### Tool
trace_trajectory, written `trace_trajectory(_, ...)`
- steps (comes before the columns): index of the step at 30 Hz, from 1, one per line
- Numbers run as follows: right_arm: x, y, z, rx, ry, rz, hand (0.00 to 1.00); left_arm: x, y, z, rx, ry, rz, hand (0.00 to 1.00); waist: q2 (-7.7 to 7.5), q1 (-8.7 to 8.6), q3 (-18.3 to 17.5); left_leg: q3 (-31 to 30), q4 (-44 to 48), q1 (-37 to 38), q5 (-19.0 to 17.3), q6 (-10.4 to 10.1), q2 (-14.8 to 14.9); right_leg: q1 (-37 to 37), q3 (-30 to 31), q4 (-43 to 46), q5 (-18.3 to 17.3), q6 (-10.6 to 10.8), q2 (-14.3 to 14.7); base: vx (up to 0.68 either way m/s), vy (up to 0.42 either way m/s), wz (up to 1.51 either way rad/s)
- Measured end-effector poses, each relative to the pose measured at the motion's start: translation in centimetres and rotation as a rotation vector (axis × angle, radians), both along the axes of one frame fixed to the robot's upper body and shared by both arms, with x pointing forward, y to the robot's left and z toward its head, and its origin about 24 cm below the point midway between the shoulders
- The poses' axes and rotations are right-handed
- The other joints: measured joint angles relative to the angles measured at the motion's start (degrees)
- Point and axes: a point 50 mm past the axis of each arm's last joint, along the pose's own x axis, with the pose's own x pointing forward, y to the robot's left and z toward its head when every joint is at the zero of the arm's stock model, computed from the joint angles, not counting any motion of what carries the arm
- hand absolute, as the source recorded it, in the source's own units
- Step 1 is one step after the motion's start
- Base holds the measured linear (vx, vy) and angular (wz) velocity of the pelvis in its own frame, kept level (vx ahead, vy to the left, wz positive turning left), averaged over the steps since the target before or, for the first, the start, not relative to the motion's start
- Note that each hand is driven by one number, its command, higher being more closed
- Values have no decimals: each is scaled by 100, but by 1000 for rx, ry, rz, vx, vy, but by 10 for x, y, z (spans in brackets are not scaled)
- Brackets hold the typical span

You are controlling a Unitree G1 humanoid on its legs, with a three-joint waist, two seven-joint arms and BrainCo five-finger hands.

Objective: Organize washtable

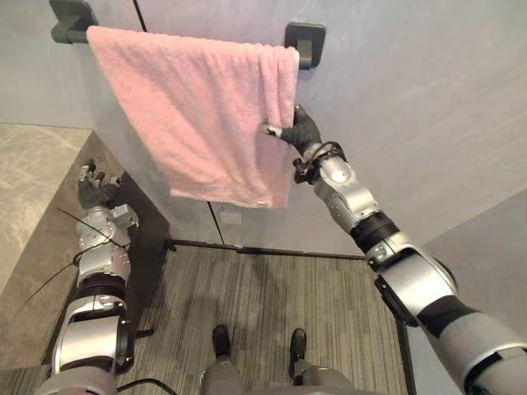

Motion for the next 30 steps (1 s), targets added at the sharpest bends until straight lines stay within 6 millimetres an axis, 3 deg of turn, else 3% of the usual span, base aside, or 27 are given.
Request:
trace_trajectory(6,-2,-14,2,-23,-28,-2,0,-2,2,-7,-13,23,-6,0,-29,-28,-21,113,0,62,-1,-2,35,-4,112,0,2,4,42,-25,-3,-10)
trace_trajectory(13,-9,-42,-18,-5,-1,-89,0,-5,7,-1,-19,-10,18,0,-48,-16,-88,93,1,65,-4,-5,29,9,93,-1,7,4,36,-3,3,1)
trace_trajectory(18,-21,-112,-4,208,-86,-429,0,-18,17,53,26,-267,140,0,-20,-35,-289,-79,2,85,-5,-5,15,133,-109,-6,-1,3,16,-13,23,16)
trace_trajectory(20,-26,-126,5,242,-128,-496,0,-24,19,73,59,-362,178,0,16,-60,-387,-135,2,93,-4,-4,8,171,-168,-24,-13,2,6,-17,27,17)
trace_trajectory(24,-38,-130,34,232,-273,-506,0,-35,10,107,168,-498,192,0,211,-145,-568,-280,1,102,-24,-29,-35,255,-251,-29,-73,56,-36,-35,28,16)
trace_trajectory(30,-53,-129,43,248,-353,-480,0,-52,-21,139,347,-649,70,0,371,-153,-711,-427,-1,185,-35,-13,-91,441,-469,-31,-143,53,-88,-47,19,18)
